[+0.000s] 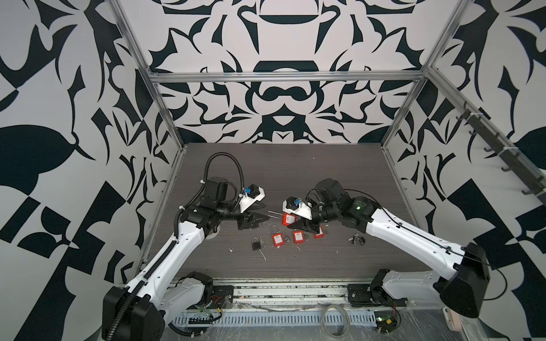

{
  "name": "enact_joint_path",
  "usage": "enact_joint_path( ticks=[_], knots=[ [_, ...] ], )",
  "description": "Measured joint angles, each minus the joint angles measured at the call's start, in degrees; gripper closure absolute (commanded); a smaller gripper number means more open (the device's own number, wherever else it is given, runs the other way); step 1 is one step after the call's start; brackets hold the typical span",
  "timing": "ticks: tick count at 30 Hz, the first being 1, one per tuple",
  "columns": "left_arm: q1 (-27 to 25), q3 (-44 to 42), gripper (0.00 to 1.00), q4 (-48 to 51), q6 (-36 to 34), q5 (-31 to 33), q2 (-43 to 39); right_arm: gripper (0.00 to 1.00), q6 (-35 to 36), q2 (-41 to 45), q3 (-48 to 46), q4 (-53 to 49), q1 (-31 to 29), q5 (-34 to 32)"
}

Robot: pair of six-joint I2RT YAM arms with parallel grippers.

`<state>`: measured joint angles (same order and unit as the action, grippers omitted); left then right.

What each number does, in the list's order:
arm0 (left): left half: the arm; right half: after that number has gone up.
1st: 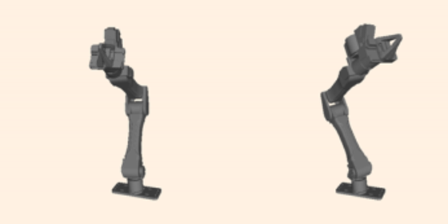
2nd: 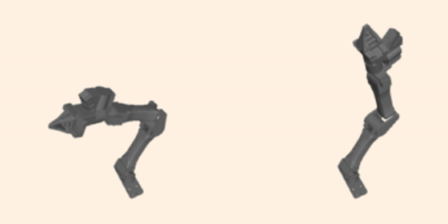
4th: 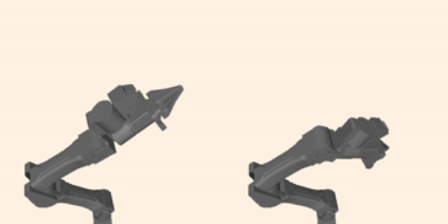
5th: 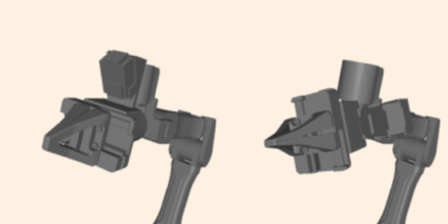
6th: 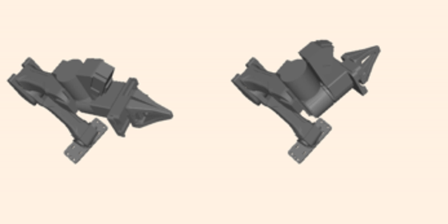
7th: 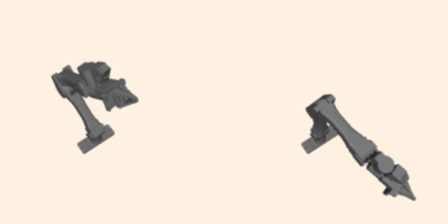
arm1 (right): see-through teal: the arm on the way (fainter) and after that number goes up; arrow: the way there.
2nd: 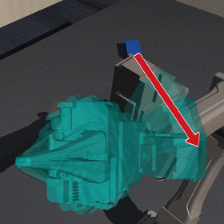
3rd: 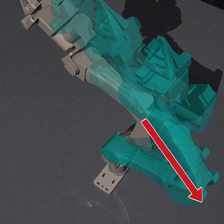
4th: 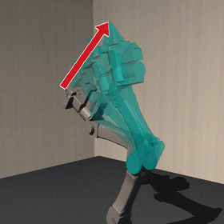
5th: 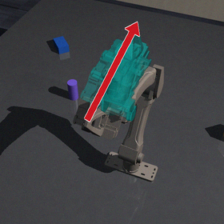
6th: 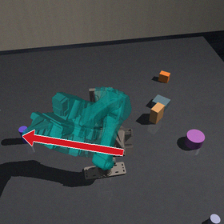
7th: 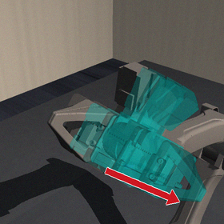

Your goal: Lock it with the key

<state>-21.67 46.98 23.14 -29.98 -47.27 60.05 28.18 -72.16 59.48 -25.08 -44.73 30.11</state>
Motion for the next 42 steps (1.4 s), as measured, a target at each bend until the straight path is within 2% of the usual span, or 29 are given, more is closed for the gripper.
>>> enact_joint_path(
  ticks=[10, 16, 21, 24, 26, 27, 31, 35, 42],
  knots=[
    [-1.62, -0.72, 0.83, 1.86, -4.59, 0.42, -0.46, 0.73, 0.37, -0.04, 0.04, -2.29, 0.00, 1.25],
    [-1.62, 1.49, 0.93, 6.58, -8.22, -3.15, 1.66, 0.73, 0.74, -0.15, 0.68, -4.20, 0.00, 2.29],
    [-1.60, 2.03, 0.94, 7.87, -9.03, -5.42, 3.26, 0.72, 0.94, -0.20, 0.79, -5.14, 0.00, 2.78],
    [-1.62, 2.03, 1.00, 8.39, -9.01, -6.27, 3.34, 0.66, 1.40, -0.20, 0.90, -5.64, 0.00, 3.13],
    [-1.70, 2.03, 1.00, 8.55, -9.01, -6.69, 3.34, 0.53, 1.79, -0.20, 1.20, -6.16, 0.00, 3.15],
    [-1.77, 2.03, 1.00, 8.63, -8.94, -6.95, 3.32, 0.40, 1.73, -0.20, 1.44, -6.75, 0.00, 3.21],
    [-2.43, 2.03, 1.00, 8.92, -8.44, -8.76, 2.91, 0.23, 2.19, -0.81, 5.27, -10.56, 0.00, 3.08],
    [-2.51, 1.90, 1.00, 7.58, -6.67, -9.75, 1.29, 0.23, 3.54, -0.87, 10.36, -15.76, -0.02, 3.10],
    [-2.99, 1.09, 1.00, 4.39, -3.85, -11.06, -0.44, 0.36, 5.11, -0.68, 11.15, -20.98, -0.02, 1.03]
  ],
)
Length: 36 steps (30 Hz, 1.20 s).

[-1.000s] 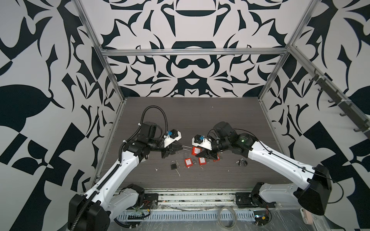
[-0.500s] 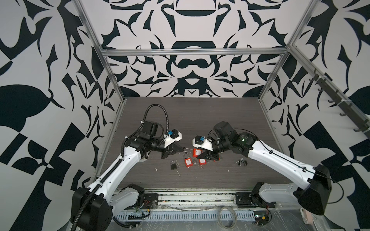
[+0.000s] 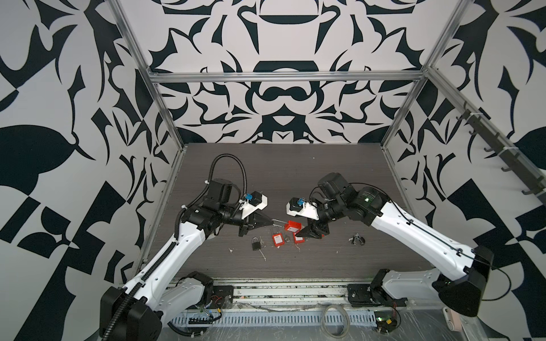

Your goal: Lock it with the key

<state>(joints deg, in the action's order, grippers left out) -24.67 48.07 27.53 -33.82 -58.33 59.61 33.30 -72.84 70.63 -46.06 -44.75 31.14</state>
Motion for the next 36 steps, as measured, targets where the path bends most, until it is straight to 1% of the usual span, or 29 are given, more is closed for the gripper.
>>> enact_joint_path(
  ticks=[8, 12, 16, 20, 22, 26, 33, 36],
  knots=[
    [-1.20, -0.66, 1.00, -1.09, 0.92, 0.00, -1.03, 0.57, 0.44, -2.36, 0.00, -0.81, 0.00, 0.15],
    [-1.99, -1.33, 1.00, -1.66, 1.22, 0.20, -1.07, 0.73, 0.94, -3.17, 0.00, -1.40, 0.00, 1.77],
    [-2.89, -1.84, 1.00, -2.51, 1.51, 0.52, -1.11, 0.83, 1.27, -3.19, 0.02, -2.27, 0.00, 3.15],
    [-4.74, -2.99, 1.00, -4.44, 2.47, 1.57, -1.55, 0.86, 1.49, -3.17, 0.02, -3.23, 0.07, 4.20],
    [-6.67, -4.26, 1.00, -6.49, 3.58, 2.62, -2.27, 0.88, 1.84, -3.17, 0.04, -3.89, 0.04, 4.63],
    [-9.01, -6.40, 1.00, -10.43, 6.34, 4.44, -3.10, 0.88, 2.78, -3.06, 0.02, -4.96, 0.02, 4.17],
    [-12.87, -7.98, 1.00, -16.57, 10.21, 8.00, -1.03, 0.90, 3.02, -2.99, -0.02, -6.69, 0.04, 2.73],
    [-13.42, -9.07, 1.00, -19.34, 11.93, 8.63, 0.31, 0.88, 2.29, -3.10, -0.74, -6.82, 0.15, 1.73]
  ],
)
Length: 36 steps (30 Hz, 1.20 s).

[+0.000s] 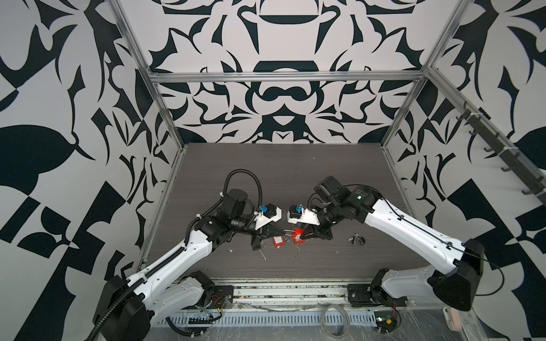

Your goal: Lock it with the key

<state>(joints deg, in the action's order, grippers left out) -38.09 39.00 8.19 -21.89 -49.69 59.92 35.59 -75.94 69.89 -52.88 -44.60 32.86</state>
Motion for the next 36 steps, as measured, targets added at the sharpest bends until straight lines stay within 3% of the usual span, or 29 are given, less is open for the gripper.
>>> enact_joint_path(
  ticks=[3, 7, 10, 15, 20, 36],
  knots=[
    [-0.09, -0.42, 1.00, -1.07, 0.90, 1.09, 0.92, 0.79, -0.55, -0.57, -0.22, -0.02, 0.15, -0.98],
    [-0.17, -0.09, 1.00, -0.87, 0.02, 2.36, 0.92, 0.50, 0.33, -0.39, -0.22, 2.38, 0.20, -1.44],
    [0.66, 0.42, 1.00, 0.85, -0.94, 1.86, 0.90, 0.44, 2.38, 0.74, -0.17, 4.09, 0.28, -1.29],
    [4.11, 2.14, 1.00, 3.52, -2.67, 1.31, 0.24, 0.43, 3.45, 6.10, -0.55, 1.14, 2.80, -2.08],
    [4.37, 4.59, 1.00, 5.70, -4.55, -0.13, 0.13, 0.47, 3.72, 10.75, -0.96, -3.48, 6.93, -2.51],
    [3.61, 5.55, 1.00, 7.56, -5.55, -1.31, 0.24, 0.56, 2.62, 1.79, -1.07, -5.44, 7.76, 2.29]
  ],
)
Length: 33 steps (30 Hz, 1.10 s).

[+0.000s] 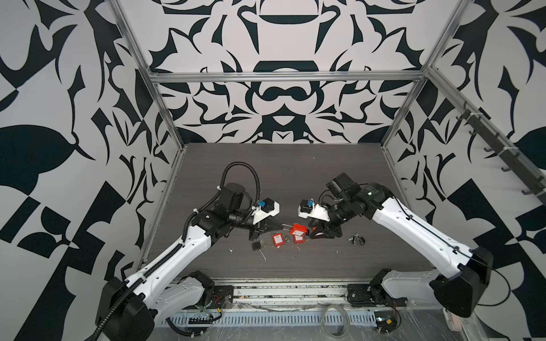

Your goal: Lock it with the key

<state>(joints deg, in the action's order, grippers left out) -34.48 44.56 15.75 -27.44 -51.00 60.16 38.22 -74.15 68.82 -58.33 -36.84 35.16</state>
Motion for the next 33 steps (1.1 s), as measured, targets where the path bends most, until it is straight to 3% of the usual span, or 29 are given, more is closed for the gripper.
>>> enact_joint_path(
  ticks=[4, 15, 23, 33],
  knots=[
    [-0.39, 0.00, 1.00, -0.17, 0.44, 0.04, 0.07, 0.57, -1.38, -1.05, -0.83, 2.36, 0.00, -0.79],
    [-0.55, 0.00, 1.00, -3.50, 3.52, 0.24, 0.09, 0.52, -4.76, 3.76, -9.03, 15.26, -3.23, -11.56],
    [-0.68, 0.02, 1.00, -2.99, 2.97, 0.20, 0.11, 0.53, -1.36, 11.54, -9.16, 9.73, -3.65, -9.40],
    [-0.96, 0.55, 1.00, -0.70, 1.44, 0.11, 0.85, 0.66, -0.31, 7.17, -7.52, 8.46, -3.65, -7.78]
  ],
)
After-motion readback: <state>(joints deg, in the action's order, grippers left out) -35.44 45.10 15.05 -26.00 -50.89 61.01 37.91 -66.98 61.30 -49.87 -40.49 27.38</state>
